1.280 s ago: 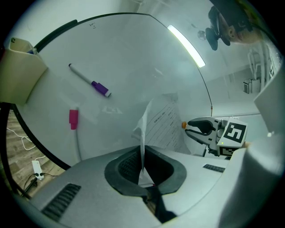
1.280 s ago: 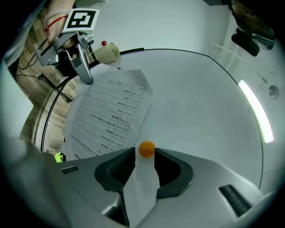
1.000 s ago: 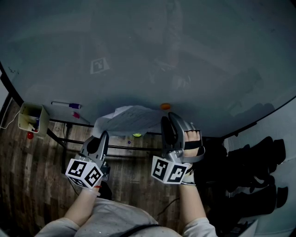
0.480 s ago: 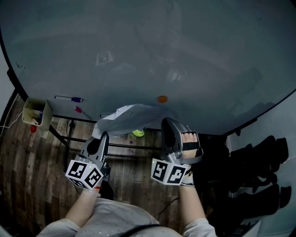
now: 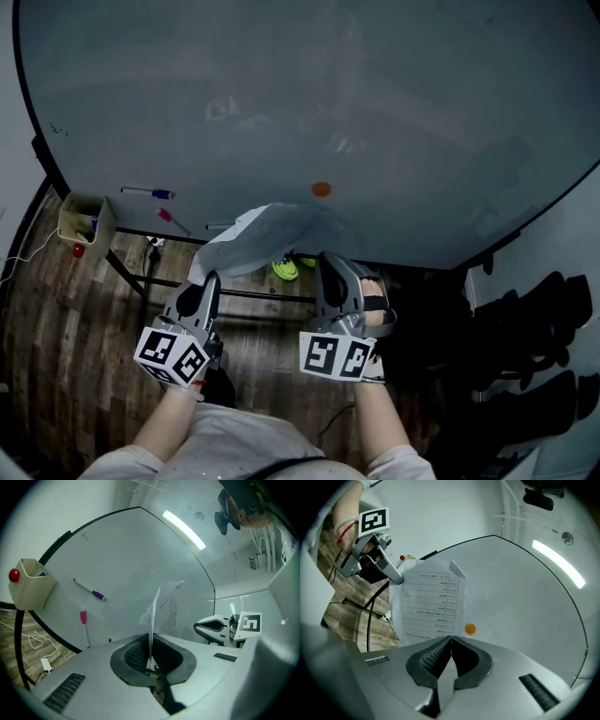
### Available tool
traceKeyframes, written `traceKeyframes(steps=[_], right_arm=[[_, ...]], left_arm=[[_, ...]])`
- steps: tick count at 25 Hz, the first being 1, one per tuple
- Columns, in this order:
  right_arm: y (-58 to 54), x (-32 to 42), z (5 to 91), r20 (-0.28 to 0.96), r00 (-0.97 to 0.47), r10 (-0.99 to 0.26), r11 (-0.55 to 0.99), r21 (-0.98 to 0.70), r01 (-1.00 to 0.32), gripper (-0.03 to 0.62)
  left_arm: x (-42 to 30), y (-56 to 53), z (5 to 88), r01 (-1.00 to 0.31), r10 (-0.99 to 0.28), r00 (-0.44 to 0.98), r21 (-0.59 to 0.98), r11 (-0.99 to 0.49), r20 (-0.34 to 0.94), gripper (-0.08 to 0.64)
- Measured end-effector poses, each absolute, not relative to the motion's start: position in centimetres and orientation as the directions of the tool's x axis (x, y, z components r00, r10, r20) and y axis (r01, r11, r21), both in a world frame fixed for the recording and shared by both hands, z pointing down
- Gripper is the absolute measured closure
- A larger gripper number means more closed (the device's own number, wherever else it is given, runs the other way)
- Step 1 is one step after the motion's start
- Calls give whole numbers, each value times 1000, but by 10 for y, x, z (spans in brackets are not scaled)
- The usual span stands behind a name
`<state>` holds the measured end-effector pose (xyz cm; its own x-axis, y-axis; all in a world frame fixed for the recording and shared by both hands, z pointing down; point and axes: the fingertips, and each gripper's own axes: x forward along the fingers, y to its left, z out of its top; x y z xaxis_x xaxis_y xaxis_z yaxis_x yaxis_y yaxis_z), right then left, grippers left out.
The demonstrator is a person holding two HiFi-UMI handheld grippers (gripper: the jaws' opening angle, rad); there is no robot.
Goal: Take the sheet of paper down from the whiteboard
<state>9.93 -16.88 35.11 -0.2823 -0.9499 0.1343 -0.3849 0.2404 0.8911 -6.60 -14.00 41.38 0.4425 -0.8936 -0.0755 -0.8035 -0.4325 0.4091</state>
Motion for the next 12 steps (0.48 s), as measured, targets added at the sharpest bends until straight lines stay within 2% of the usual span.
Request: traceKeyframes(steps=[12], right_arm=[[-111, 72, 367, 152, -388, -909, 357, 764, -537, 572]], left_arm=[[-62, -91, 416, -846, -901, 432, 326, -422, -47, 545]])
